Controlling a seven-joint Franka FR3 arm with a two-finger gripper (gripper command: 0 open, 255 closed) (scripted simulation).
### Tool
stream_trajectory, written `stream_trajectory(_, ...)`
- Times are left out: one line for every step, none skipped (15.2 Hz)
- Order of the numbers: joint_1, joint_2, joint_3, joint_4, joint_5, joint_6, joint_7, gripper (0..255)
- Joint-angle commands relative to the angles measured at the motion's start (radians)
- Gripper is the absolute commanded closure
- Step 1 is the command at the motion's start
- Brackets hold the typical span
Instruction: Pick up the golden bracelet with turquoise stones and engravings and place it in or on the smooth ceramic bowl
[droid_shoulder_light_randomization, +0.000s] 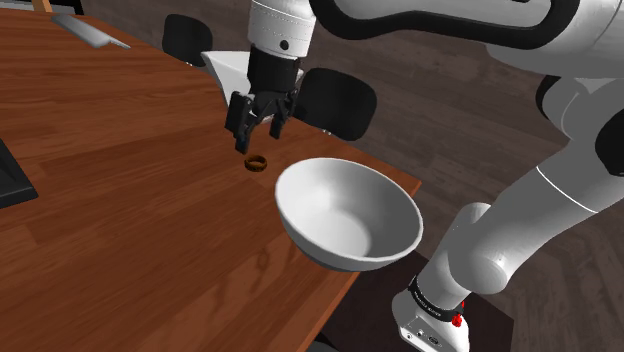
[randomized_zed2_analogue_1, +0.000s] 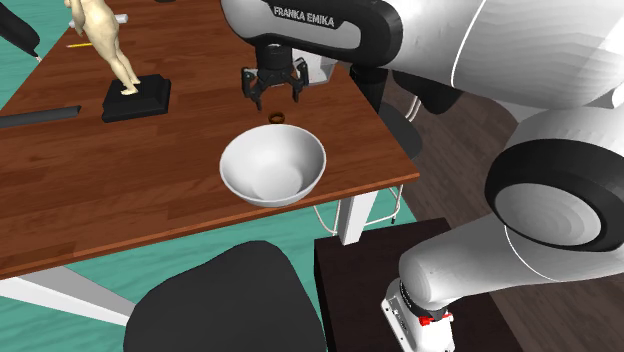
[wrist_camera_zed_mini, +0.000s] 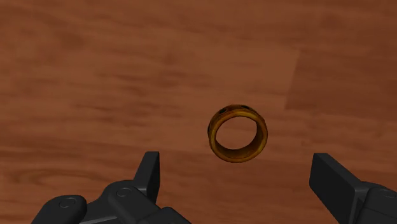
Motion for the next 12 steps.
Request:
stream_trajectory(0.001, 0.003, 0.003, -0.023, -0.001, 0.026, 0.001, 0)
stream_trajectory(0.002, 0.002, 0.004, -0.038, 0.000, 0.040, 0.001, 0)
stream_trajectory(0.002, 0.001, 0.004, -0.051, 0.000, 0.053, 0.001, 0)
stream_trajectory(0.003, 0.001, 0.006, -0.073, 0.001, 0.074, 0.000, 0)
stream_trajectory(0.003, 0.001, 0.005, -0.073, 0.001, 0.074, 0.000, 0)
stream_trajectory(0.003, 0.001, 0.006, -0.073, 0.001, 0.074, 0.000, 0)
stream_trajectory(0.003, 0.001, 0.006, -0.073, 0.001, 0.074, 0.000, 0)
stream_trajectory(0.003, 0.001, 0.006, -0.073, 0.001, 0.074, 0.000, 0)
stream_trajectory(0.003, 0.001, 0.006, -0.073, 0.001, 0.074, 0.000, 0)
stream_trajectory(0.003, 0.001, 0.006, -0.073, 0.001, 0.074, 0.000, 0)
stream_trajectory(0.003, 0.001, 0.006, -0.073, 0.001, 0.074, 0.000, 0)
stream_trajectory(0.003, 0.001, 0.005, -0.073, 0.001, 0.074, 0.000, 0)
